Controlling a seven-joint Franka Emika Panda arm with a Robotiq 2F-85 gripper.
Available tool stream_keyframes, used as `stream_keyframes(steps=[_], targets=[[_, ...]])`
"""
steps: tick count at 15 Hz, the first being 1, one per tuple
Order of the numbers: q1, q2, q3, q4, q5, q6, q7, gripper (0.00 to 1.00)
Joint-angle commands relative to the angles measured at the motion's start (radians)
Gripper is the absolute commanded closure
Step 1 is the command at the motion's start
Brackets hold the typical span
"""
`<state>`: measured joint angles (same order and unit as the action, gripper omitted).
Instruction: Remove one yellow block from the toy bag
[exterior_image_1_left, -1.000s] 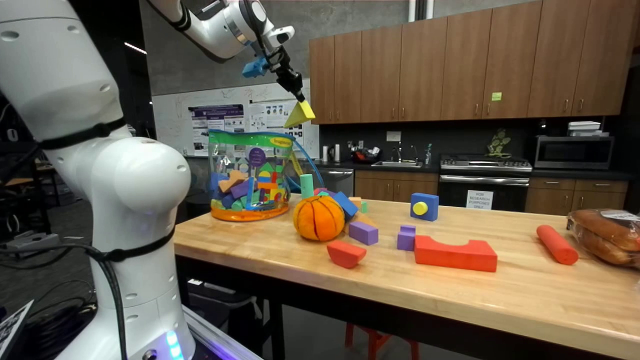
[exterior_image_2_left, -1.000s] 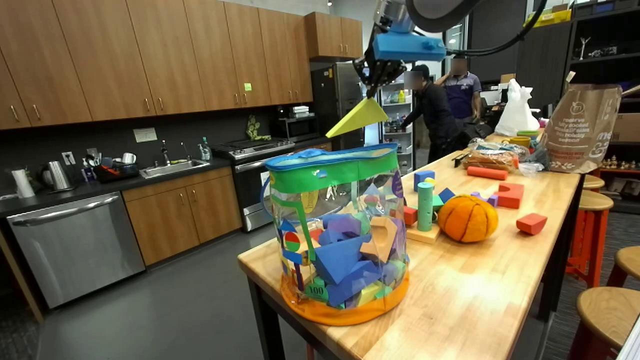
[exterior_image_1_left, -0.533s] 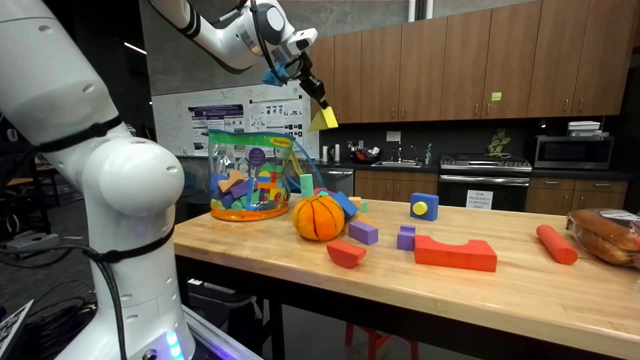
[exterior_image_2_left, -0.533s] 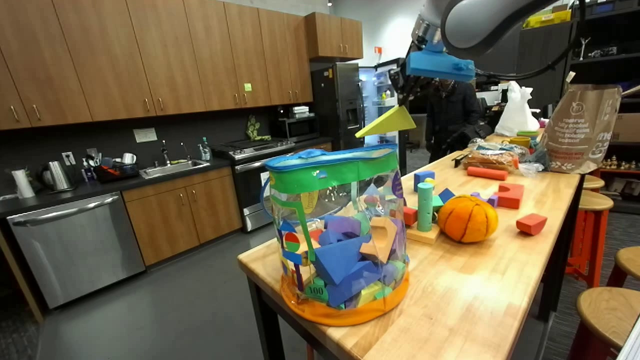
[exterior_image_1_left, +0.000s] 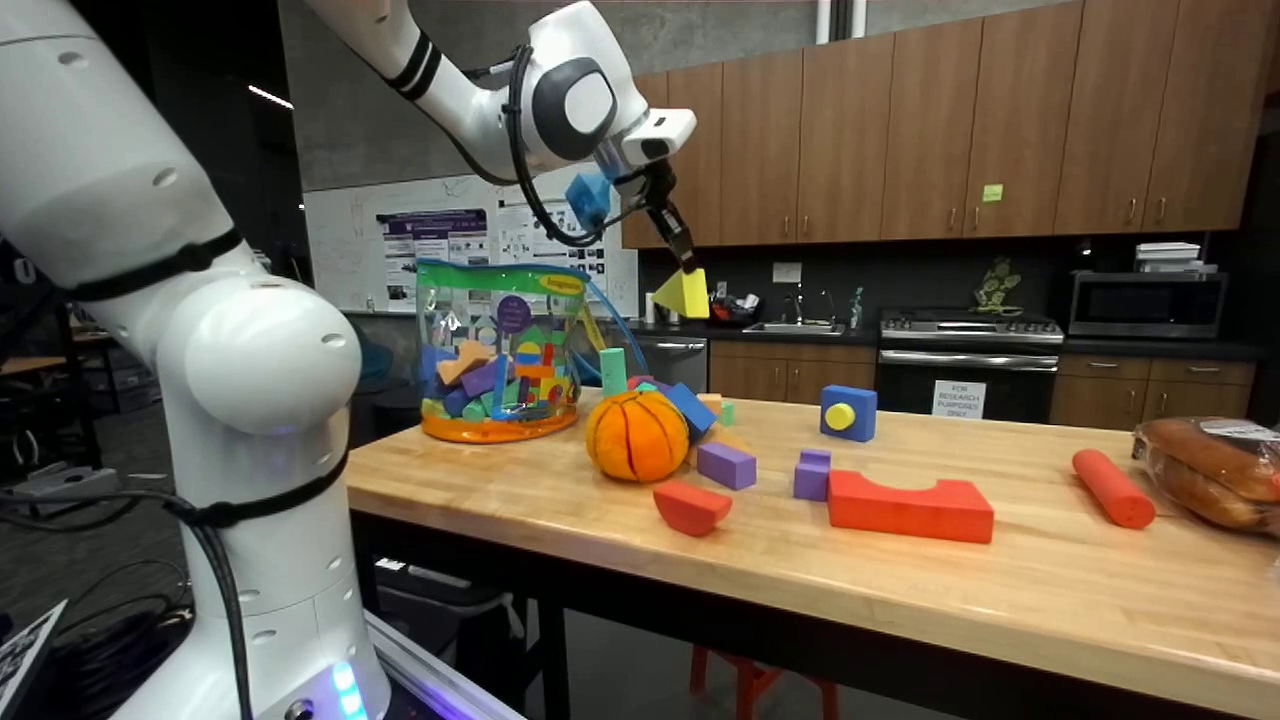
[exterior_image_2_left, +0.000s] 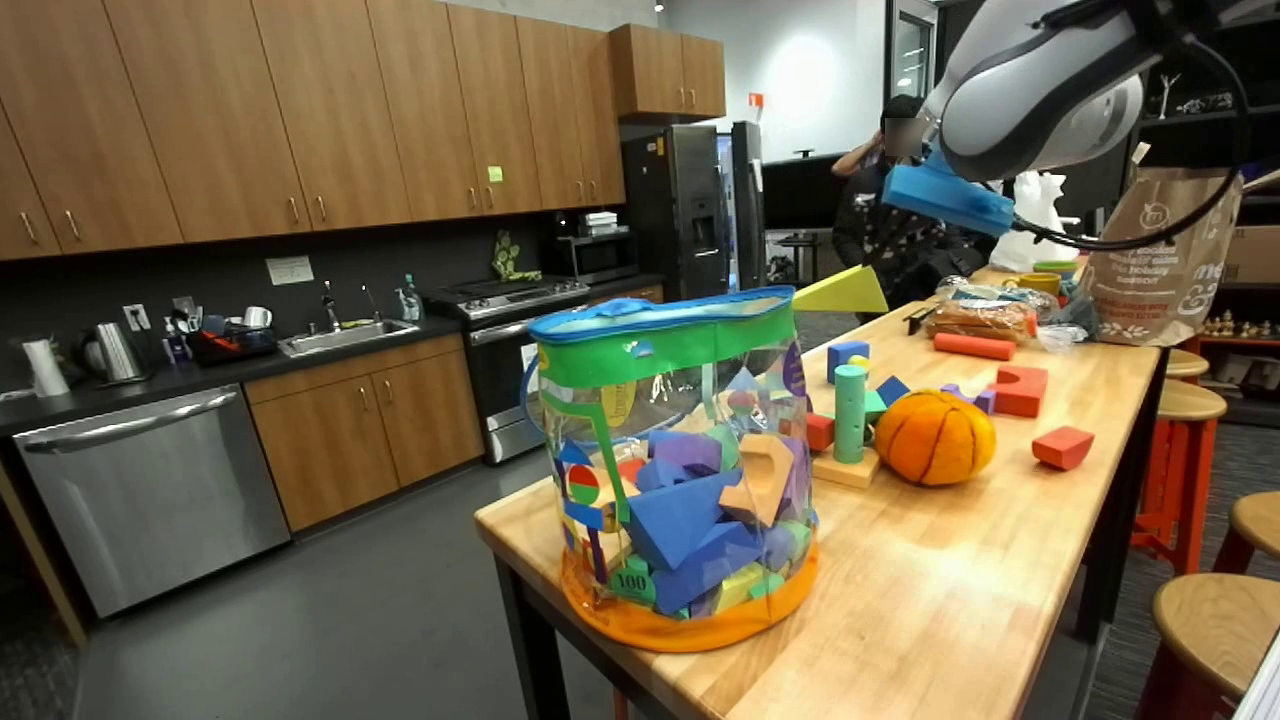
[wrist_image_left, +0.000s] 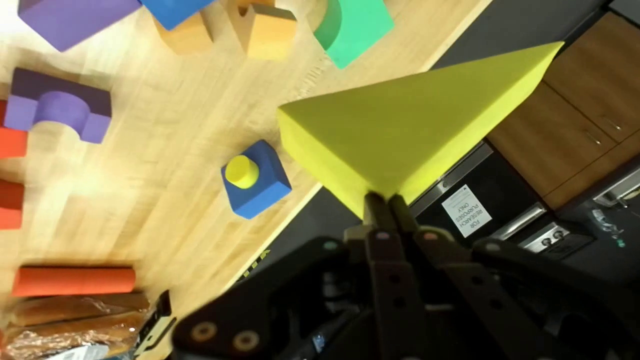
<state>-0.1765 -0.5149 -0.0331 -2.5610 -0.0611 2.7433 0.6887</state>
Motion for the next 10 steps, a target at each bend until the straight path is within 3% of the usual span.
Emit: stream_keyframes(steps=[1, 3, 4, 7, 10], targets=[[0.01, 0.001, -0.086, -0.07, 0.137, 0.057, -0.146, 0.99], [0.03, 0.013, -0.141, -0.092, 0.233, 0.06, -0.243, 0.71], [-0.024, 0.008, -0.067, -0.075, 0.209, 0.037, -0.203, 0.92], [-0.016, 0.015, -0.105, -0.09, 0.245, 0.039, -0.254, 0.73], [-0.009, 0.015, -0.104, -0.09, 0.246, 0.04, -0.255, 0.71]])
